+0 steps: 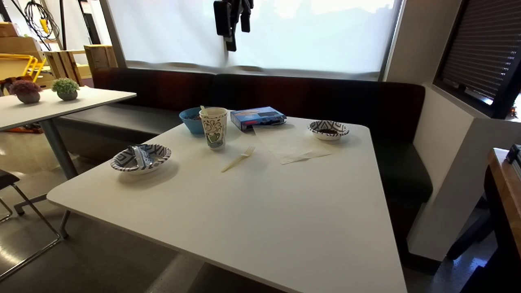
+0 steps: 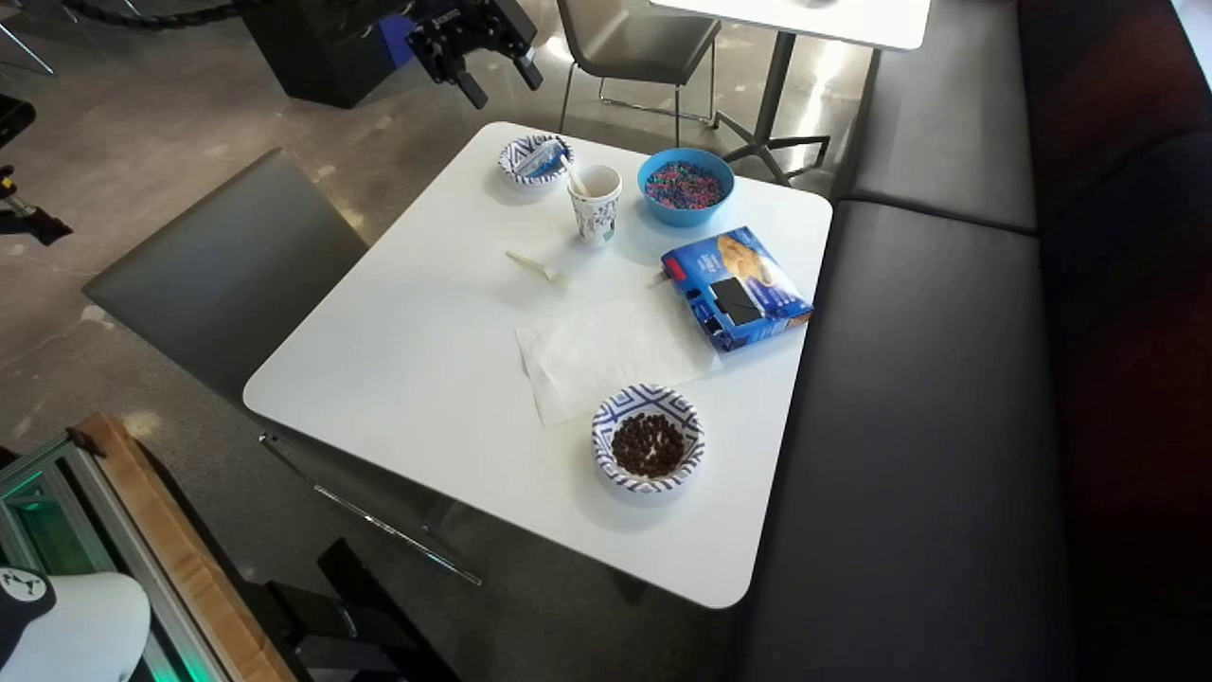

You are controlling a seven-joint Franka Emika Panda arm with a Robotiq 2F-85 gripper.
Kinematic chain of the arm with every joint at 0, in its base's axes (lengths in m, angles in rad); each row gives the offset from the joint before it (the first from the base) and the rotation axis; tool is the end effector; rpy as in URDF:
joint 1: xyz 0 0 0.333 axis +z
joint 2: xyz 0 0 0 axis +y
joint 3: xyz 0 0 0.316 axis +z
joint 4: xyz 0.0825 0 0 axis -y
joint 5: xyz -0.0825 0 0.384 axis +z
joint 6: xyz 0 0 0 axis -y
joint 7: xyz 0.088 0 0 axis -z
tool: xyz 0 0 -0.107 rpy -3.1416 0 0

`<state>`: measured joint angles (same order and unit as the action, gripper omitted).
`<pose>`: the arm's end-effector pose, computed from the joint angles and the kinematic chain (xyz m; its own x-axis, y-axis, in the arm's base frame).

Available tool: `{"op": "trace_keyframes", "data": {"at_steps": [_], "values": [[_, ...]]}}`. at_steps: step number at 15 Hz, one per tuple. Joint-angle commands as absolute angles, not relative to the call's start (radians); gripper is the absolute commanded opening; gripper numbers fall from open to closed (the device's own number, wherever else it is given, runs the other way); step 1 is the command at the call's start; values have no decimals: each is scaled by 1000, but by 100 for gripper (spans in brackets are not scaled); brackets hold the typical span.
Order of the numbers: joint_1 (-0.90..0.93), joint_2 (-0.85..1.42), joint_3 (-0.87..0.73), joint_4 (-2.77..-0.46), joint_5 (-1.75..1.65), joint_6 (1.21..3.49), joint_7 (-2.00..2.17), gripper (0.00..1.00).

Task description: Remove the spoon from the cup

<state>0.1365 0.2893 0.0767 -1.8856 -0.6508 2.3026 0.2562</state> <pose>0.6243 0.1193 0.3709 0.9112 0.3853 0.1457 0.2826 -0.8421 0.4594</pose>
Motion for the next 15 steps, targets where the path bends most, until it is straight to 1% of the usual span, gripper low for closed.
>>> {"op": "trace_keyframes", "data": {"at_steps": [1,5,15], "values": [[153,289,59,-1884,-643,2303,251,100],[153,289,59,-1884,-644,2303,251,100],[175,557,59,-1586,-518,2244,148,100]]}}
